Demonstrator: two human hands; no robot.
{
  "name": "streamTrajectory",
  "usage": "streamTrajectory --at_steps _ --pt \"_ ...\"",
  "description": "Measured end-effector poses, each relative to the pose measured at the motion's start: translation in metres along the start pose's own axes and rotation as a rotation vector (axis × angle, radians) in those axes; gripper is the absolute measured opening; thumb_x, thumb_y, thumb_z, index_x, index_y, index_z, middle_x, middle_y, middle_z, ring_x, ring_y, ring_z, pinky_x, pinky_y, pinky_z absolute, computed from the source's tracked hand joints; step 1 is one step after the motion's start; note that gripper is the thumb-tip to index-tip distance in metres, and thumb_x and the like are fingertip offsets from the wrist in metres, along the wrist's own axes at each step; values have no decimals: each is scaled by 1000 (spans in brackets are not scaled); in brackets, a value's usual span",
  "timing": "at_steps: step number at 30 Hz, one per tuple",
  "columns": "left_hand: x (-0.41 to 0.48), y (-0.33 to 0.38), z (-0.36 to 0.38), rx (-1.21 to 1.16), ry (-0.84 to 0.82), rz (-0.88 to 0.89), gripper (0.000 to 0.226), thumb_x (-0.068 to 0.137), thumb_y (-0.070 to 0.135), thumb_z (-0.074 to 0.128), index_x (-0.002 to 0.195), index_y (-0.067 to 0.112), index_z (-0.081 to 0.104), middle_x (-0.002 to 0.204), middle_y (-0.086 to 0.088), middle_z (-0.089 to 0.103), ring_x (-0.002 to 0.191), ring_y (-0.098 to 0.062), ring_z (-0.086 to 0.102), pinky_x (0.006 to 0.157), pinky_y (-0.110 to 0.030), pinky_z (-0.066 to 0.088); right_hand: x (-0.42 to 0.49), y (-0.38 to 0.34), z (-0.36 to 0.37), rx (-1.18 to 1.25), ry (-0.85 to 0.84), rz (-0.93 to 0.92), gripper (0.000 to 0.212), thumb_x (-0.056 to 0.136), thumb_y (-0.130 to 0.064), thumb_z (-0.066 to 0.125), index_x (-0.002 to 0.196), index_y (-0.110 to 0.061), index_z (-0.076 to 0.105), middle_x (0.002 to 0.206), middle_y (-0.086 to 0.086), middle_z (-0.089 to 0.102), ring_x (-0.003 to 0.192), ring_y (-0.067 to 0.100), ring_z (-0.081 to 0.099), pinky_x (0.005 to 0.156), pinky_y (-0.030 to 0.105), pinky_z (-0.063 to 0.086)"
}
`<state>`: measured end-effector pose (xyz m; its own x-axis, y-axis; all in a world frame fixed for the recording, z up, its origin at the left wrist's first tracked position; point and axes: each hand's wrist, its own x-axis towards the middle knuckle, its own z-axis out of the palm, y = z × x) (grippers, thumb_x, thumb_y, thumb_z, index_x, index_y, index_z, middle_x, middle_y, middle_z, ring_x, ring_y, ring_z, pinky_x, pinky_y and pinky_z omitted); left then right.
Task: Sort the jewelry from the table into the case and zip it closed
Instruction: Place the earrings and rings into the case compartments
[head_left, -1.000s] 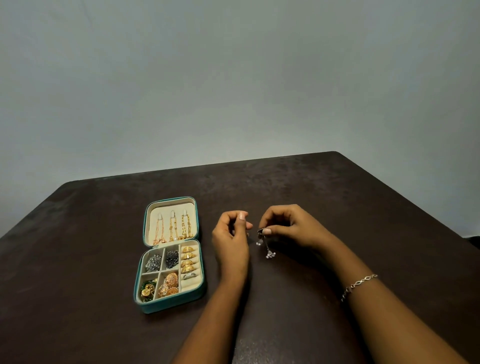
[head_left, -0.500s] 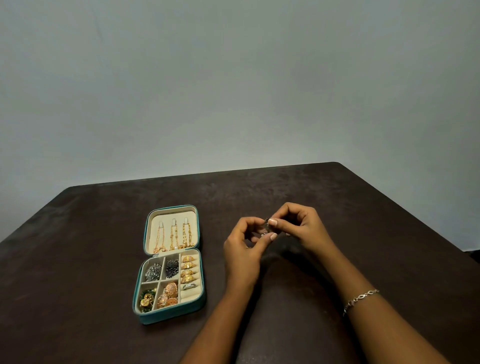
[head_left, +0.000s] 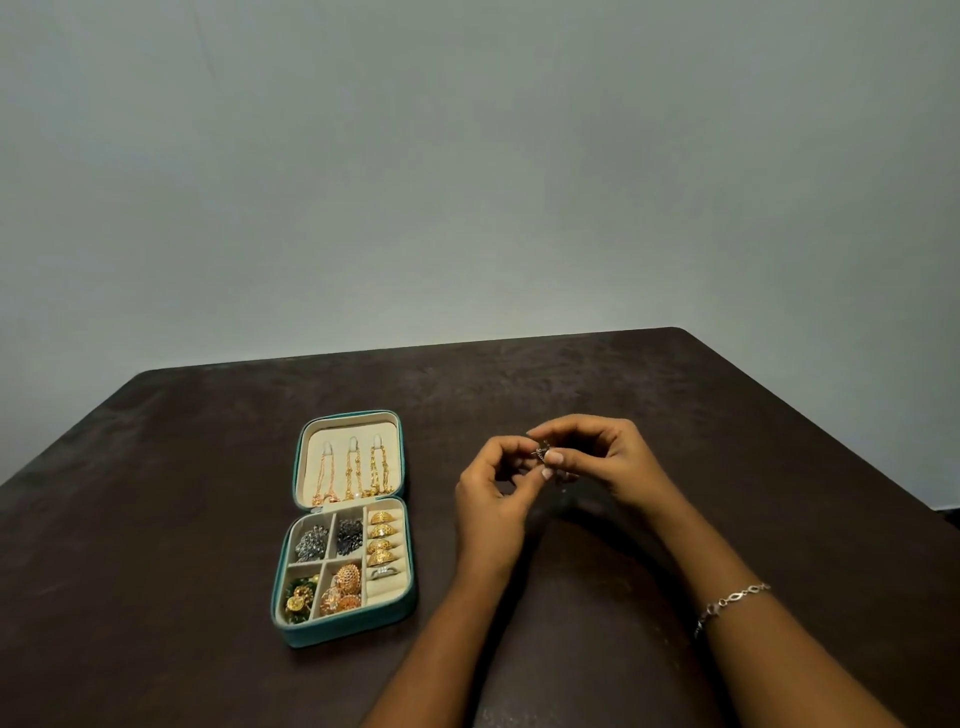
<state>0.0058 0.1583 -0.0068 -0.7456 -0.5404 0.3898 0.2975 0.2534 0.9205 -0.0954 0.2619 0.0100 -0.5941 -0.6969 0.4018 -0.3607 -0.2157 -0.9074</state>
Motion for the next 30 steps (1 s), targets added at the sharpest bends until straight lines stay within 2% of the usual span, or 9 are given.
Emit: streamTrajectory --at_steps 3,8,13,15,18,22,30 --pt "0 0 2 -22 -31 -25 22 76 0 68 88 17 62 80 2 64 75 -3 59 67 -15 48 0 0 -1 18 -8 -3 21 71 -6 66 92 -6 68 84 2 71 84 15 67 73 24 54" --pt "0 0 3 -75 -52 -59 21 79 0 65 88 18 61 79 1 62 76 -5 58 63 -17 47 0 1 0 10 13 -13 18 73 0 67 90 -7 69 82 1 72 82 15 67 72 22 53" --pt "-1 3 3 -304 -110 -187 14 85 2 59 94 12 59 83 -6 64 70 -6 61 53 -14 44 -2 -1 -2 -37 50 -31 16 73 -13 70 88 -12 70 83 2 72 80 18 67 69 26 53" --pt "-2 4 4 -323 -122 -183 15 83 -1 60 95 8 57 76 -2 66 66 -2 63 51 -12 43 -2 -2 -1 -47 51 -36 15 72 -12 69 87 -14 70 82 1 72 80 18 67 68 29 53" --pt "-2 6 5 -333 -90 -162 16 82 -6 59 94 3 56 65 1 67 60 -1 63 52 -11 44 -1 -2 0 -46 48 -32 16 71 -7 67 86 -13 70 79 0 72 77 17 67 67 27 53" --pt "-1 6 3 -292 -46 -116 15 84 -3 58 97 4 54 63 0 67 57 0 60 51 -11 42 -1 -2 -3 -67 48 -34 21 75 6 64 86 -11 69 78 0 72 75 16 66 63 26 53" --pt "1 5 0 -301 35 -107 6 89 5 54 88 9 58 59 0 64 52 -5 54 46 -16 40 -2 0 -5 -121 -15 -3 18 75 2 67 91 -5 70 84 4 71 80 16 66 64 23 52"
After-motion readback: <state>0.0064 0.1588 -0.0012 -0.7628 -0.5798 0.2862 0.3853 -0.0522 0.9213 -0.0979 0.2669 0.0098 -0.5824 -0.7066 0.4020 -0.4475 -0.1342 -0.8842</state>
